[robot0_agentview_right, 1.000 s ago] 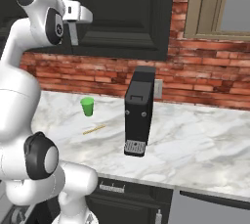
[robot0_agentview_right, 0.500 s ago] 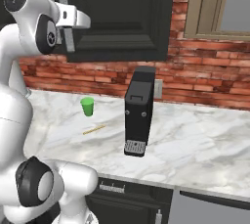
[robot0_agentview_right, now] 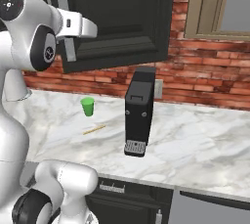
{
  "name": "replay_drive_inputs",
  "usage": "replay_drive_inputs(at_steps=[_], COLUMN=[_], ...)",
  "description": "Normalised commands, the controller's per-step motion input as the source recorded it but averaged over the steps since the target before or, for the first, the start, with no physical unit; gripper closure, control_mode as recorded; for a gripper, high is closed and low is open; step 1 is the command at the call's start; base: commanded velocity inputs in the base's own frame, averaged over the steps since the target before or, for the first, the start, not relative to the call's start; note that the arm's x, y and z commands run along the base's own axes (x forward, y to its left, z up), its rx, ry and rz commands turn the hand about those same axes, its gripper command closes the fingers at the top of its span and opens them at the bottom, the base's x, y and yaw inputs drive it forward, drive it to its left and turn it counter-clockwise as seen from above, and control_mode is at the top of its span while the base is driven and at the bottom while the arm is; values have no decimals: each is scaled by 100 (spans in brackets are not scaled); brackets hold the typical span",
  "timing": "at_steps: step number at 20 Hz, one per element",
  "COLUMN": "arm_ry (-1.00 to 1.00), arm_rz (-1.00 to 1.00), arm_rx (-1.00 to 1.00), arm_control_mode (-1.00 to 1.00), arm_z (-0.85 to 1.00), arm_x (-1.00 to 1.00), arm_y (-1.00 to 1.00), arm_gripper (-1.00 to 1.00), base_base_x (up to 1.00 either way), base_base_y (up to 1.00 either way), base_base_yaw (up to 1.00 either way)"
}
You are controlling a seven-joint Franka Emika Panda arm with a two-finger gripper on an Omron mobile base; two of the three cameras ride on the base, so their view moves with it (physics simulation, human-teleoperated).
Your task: Pick the pan from the cabinet and place it on the stove. Then turn on the stove burner for the pan.
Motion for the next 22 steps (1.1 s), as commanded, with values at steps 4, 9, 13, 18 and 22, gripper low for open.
replay_drive_inputs(at_steps=[4, 9, 13, 18, 22], arm_ry=[3, 7, -2, -4, 0], arm_rz=[1, 0, 0, -7, -9], arm_rx=[0, -5, -4, -8, -24], arm_control_mode=[-100, -100, -100, -100, -100], arm_z=[-2, -35, -1, 2, 0], arm_x=[-58, -39, -77, -90, -19], arm_y=[-81, -3, 15, 53, 94], arm_gripper=[100, -100, -100, -100, -100], base_base_x=[0, 0, 0, 0, 0], base_base_y=[0, 0, 0, 0, 0], base_base_yaw=[0, 0, 0, 0, 0])
